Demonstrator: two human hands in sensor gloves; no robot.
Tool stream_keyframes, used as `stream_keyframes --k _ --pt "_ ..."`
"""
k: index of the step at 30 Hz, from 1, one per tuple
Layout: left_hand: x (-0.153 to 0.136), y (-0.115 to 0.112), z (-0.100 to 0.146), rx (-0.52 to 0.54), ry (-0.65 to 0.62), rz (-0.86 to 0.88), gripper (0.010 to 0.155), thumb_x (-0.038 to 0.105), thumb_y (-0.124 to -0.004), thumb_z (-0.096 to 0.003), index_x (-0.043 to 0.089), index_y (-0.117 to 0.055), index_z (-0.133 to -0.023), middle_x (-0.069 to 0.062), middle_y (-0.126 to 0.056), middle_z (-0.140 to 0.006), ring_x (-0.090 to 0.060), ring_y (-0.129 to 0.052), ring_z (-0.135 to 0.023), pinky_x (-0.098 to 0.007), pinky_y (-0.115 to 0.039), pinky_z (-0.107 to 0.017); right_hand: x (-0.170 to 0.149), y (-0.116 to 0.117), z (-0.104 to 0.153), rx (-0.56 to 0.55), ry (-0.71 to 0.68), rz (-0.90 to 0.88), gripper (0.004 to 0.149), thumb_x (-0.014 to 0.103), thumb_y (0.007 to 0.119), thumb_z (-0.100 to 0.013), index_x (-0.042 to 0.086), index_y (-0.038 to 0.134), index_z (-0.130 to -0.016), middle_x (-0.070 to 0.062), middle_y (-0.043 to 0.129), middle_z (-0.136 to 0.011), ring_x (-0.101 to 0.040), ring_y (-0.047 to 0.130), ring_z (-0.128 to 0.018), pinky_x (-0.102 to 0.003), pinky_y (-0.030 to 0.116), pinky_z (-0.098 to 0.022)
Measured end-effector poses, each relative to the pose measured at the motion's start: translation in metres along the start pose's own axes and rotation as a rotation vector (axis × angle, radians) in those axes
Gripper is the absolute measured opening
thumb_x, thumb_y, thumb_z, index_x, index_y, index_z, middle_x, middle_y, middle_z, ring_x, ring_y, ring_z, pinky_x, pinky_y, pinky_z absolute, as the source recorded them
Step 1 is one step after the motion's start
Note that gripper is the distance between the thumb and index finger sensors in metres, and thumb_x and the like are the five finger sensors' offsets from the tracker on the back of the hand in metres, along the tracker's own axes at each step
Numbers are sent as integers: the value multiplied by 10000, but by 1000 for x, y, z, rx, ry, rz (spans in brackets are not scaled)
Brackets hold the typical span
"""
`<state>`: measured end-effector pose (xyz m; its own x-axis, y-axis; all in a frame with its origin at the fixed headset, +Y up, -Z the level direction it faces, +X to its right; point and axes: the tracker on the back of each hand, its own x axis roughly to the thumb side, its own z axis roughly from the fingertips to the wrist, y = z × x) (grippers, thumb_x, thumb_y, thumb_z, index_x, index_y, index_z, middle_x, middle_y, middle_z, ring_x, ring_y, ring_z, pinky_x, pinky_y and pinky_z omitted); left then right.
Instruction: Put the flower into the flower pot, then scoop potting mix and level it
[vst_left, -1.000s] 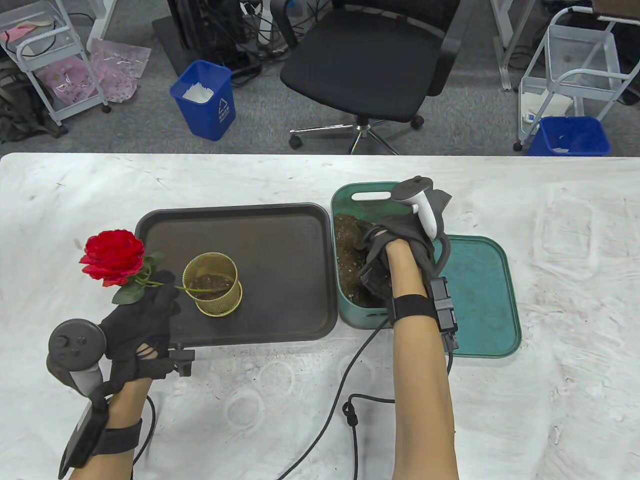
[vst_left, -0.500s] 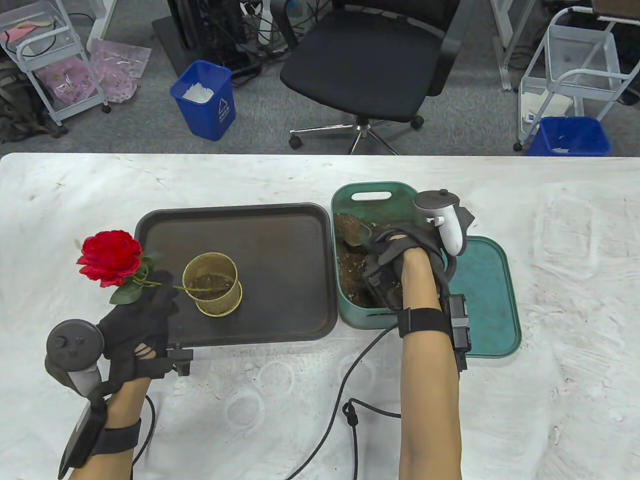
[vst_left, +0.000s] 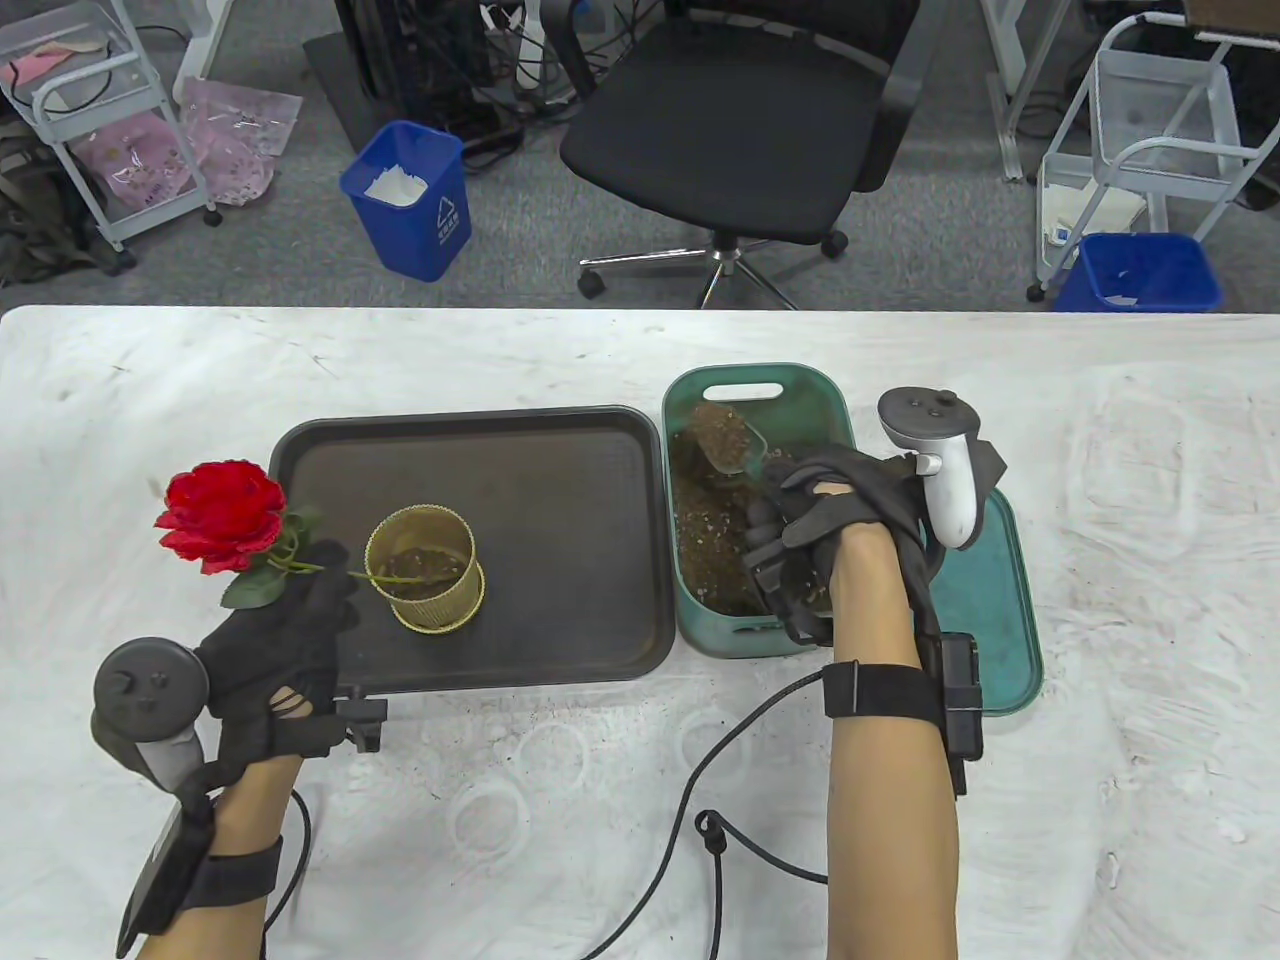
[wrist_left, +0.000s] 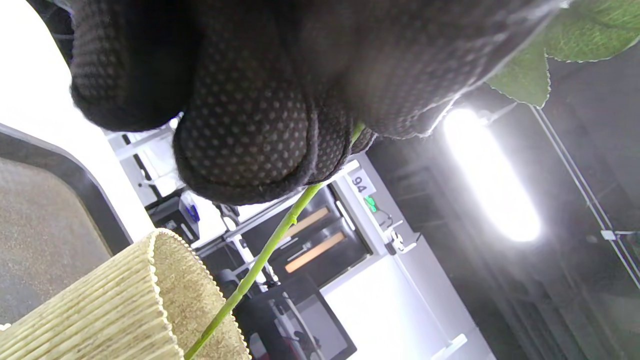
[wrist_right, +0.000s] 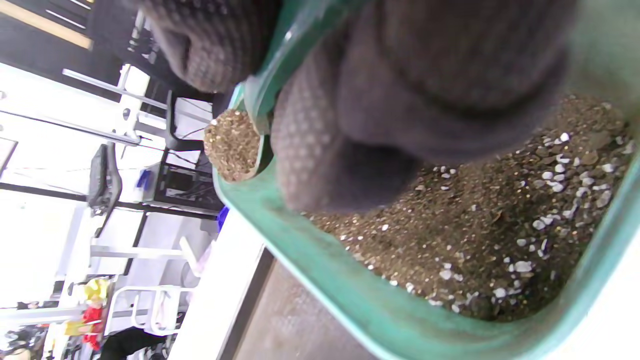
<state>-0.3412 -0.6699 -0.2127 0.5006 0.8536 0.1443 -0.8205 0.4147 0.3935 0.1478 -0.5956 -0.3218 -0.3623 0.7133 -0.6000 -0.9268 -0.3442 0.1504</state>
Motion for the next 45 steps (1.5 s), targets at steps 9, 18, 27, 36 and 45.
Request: stream_keyframes --k 9,18,27,36,45 --pt "2 -2 0 -7 -6 3 429 425 -907 -411 212 -945 -781 -20 -1029 -670 -171 -1132 -344 -371 -951 -352 27 52 29 168 -145 100 526 308 726 -417 13 705 -853 -177 958 -627 -274 1075 -273 -329 952 -122" --pt "3 -2 1 -6 -6 1 429 423 -909 -410 211 -946 -780 -25 -1029 -670 -173 -1132 -343 -374 -950 -352 34 154 11 344 -169 244 528 313 728 -421 14 701 -855 -175 957 -631 -273 1076 -277 -328 953 -126" --pt "2 -1 1 1 -1 -3 430 424 -909 -410 210 -946 -780 -22 -1029 -670 -172 -1133 -342 -373 -951 -351 45 216 6 195 -261 517 535 321 788 -420 15 709 -852 -181 962 -632 -283 1077 -275 -338 952 -124" --pt "2 0 0 4 1 -5 431 424 -909 -409 208 -947 -780 -24 -1029 -669 -174 -1132 -342 -375 -951 -350 62 254 43 -92 -516 946 539 325 843 -396 46 739 -845 -172 977 -629 -292 1074 -278 -355 944 -129" --pt "2 0 0 4 0 -5 428 424 -908 -410 209 -947 -779 -24 -1029 -668 -173 -1132 -343 -375 -950 -351 68 247 73 -245 -635 1068 533 327 828 -395 56 743 -845 -164 980 -629 -288 1075 -281 -356 944 -135"
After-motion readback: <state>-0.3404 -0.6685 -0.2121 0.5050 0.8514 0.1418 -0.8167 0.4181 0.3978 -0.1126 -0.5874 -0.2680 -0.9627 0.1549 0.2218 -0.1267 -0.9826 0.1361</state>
